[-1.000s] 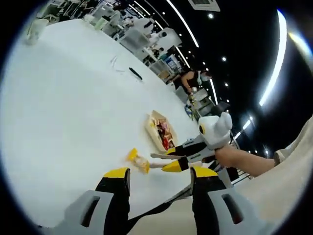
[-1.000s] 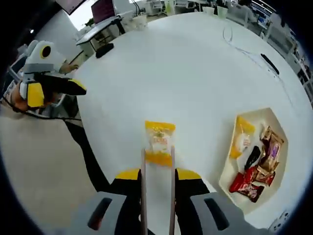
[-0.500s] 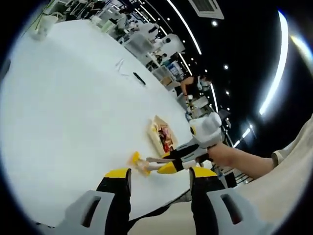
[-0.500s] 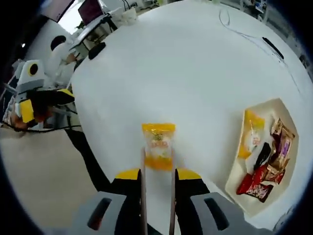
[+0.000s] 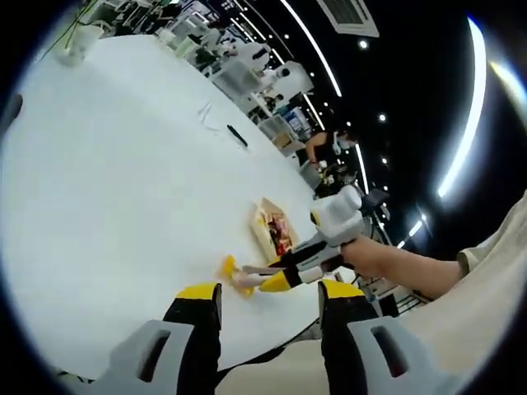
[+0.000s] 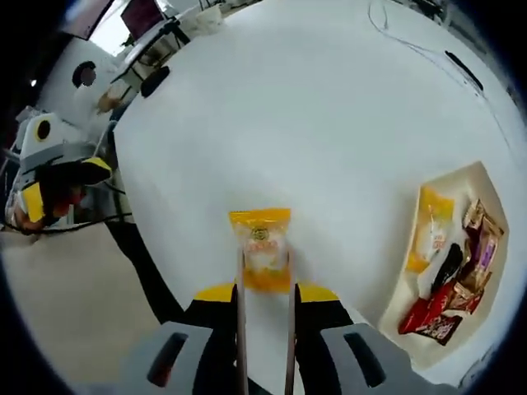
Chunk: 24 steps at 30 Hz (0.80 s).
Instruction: Place the target food into the container with the food tongs after gripping and lifting it, then release it inside without dropping or visibly crushing the food.
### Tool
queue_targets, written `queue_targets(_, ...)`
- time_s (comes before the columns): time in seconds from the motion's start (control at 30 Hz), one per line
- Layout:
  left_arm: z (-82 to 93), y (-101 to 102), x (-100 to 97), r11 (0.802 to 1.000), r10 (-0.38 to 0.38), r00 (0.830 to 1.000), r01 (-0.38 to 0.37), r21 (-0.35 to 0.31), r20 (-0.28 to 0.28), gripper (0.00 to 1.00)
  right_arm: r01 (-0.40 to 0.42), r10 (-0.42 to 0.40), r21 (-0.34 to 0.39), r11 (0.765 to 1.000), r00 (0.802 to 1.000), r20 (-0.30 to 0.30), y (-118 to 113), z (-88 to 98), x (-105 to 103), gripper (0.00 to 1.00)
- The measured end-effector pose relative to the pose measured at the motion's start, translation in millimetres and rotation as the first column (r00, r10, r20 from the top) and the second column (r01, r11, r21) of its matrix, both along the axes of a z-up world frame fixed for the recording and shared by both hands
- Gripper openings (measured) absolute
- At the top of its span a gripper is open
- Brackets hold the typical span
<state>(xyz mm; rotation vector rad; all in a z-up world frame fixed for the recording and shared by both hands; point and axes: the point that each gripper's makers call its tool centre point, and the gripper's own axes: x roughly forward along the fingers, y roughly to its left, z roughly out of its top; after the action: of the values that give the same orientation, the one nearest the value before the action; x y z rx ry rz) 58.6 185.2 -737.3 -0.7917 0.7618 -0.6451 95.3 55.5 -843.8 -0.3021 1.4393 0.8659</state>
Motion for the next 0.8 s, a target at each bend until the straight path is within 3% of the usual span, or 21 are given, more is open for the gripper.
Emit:
queue_targets(0.37, -1.2, -4.4, 0.4, 1.0, -0.017, 1.0, 0.017, -0.006, -0.004, 0.46, 0.021, -0.021, 0.004, 1.0, 0.999, -0.032, -0.4, -1.3, 0.9, 0.25)
queue_targets(0.8, 1.7, -3.4, -2.7, 1.0, -0.006, 1.0, 0.006, -0.017, 0.003, 0.45, -0.001, -0.001, -0.041, 0.999, 0.999, -0.035, 2.5, 0.1, 0.3, 0.25)
